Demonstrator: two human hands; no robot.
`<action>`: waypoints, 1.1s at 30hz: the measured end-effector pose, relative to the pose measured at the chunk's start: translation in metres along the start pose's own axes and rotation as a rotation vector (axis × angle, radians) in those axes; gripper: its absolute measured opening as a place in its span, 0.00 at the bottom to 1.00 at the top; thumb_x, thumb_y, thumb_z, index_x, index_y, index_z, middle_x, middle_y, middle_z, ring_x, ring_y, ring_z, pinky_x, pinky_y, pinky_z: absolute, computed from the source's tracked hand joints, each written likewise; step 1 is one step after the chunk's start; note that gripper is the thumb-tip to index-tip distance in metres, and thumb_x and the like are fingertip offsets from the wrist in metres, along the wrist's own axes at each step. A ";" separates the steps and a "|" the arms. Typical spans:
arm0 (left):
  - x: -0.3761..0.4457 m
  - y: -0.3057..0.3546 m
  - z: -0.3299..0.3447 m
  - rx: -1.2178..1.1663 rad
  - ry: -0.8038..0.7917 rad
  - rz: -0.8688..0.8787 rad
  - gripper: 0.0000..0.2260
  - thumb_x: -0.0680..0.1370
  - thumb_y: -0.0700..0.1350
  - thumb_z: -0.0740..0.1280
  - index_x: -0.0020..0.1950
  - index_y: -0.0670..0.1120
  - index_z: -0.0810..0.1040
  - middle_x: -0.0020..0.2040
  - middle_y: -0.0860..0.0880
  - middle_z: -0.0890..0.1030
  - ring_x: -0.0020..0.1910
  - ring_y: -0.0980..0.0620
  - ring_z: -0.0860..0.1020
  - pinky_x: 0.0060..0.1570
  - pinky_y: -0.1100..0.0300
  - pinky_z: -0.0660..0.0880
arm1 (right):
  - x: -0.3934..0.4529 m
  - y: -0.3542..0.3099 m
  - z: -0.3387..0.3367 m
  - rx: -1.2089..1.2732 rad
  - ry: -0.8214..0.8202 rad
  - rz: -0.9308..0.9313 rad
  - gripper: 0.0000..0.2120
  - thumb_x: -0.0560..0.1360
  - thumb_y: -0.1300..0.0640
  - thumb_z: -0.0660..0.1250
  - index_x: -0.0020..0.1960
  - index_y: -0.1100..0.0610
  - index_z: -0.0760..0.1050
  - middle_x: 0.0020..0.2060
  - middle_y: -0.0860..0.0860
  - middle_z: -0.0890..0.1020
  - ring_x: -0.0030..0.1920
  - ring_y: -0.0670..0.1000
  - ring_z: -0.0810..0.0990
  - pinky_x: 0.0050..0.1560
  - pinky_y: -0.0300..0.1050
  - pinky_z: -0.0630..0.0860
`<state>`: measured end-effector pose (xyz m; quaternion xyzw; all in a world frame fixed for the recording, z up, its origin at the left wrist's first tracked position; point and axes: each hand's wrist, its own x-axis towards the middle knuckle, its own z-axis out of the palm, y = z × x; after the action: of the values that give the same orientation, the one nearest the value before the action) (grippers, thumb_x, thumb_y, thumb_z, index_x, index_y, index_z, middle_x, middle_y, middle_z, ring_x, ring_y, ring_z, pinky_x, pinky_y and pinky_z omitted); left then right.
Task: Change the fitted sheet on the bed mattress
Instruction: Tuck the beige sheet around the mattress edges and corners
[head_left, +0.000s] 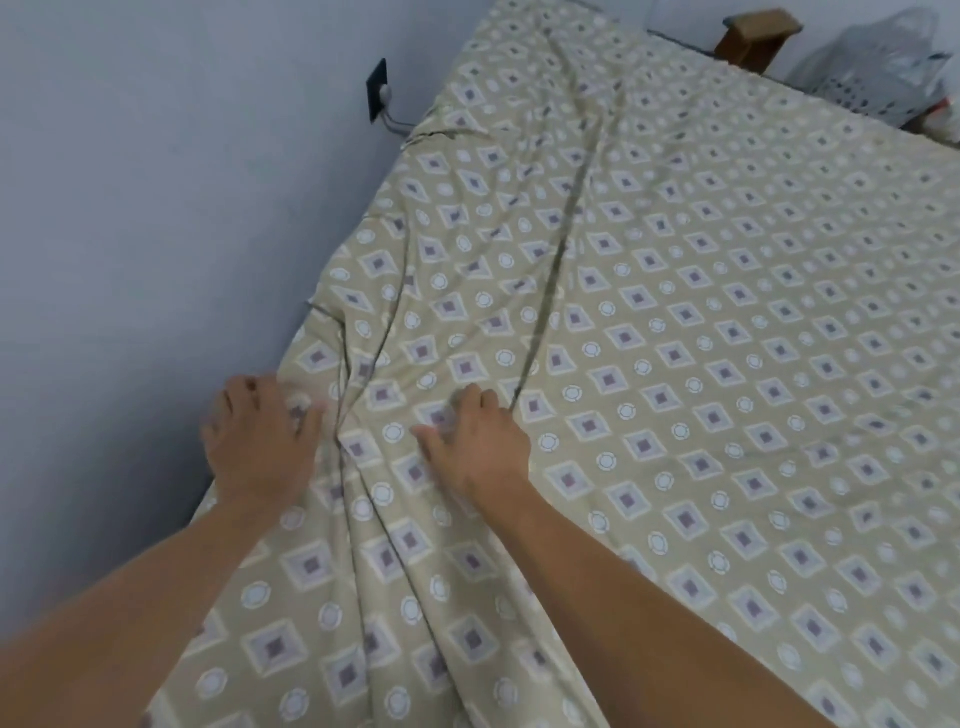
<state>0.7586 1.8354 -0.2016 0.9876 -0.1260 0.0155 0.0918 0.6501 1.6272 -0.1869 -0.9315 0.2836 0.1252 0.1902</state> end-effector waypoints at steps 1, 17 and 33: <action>0.003 -0.008 0.000 0.005 -0.053 -0.049 0.21 0.83 0.56 0.66 0.61 0.37 0.73 0.56 0.31 0.73 0.55 0.31 0.74 0.50 0.38 0.73 | 0.005 -0.007 0.003 -0.045 -0.008 0.005 0.30 0.80 0.30 0.60 0.65 0.55 0.68 0.57 0.53 0.74 0.55 0.56 0.77 0.50 0.54 0.77; 0.003 -0.154 -0.016 0.074 -0.542 -0.439 0.14 0.76 0.52 0.73 0.51 0.41 0.83 0.51 0.36 0.84 0.53 0.34 0.83 0.48 0.47 0.79 | 0.021 -0.101 0.026 -0.061 -0.022 -0.174 0.08 0.84 0.53 0.58 0.57 0.56 0.73 0.50 0.54 0.82 0.48 0.60 0.83 0.41 0.50 0.70; 0.007 -0.139 -0.004 -0.263 -0.289 -0.353 0.19 0.85 0.49 0.62 0.35 0.44 0.70 0.32 0.46 0.74 0.34 0.40 0.73 0.36 0.51 0.69 | 0.052 -0.185 0.027 -0.150 -0.060 -0.379 0.10 0.75 0.63 0.67 0.55 0.56 0.73 0.51 0.54 0.82 0.51 0.60 0.82 0.48 0.52 0.69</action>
<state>0.8008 1.9669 -0.2225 0.9658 0.0353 -0.1587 0.2019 0.7957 1.7553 -0.1762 -0.9756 0.0873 0.1356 0.1490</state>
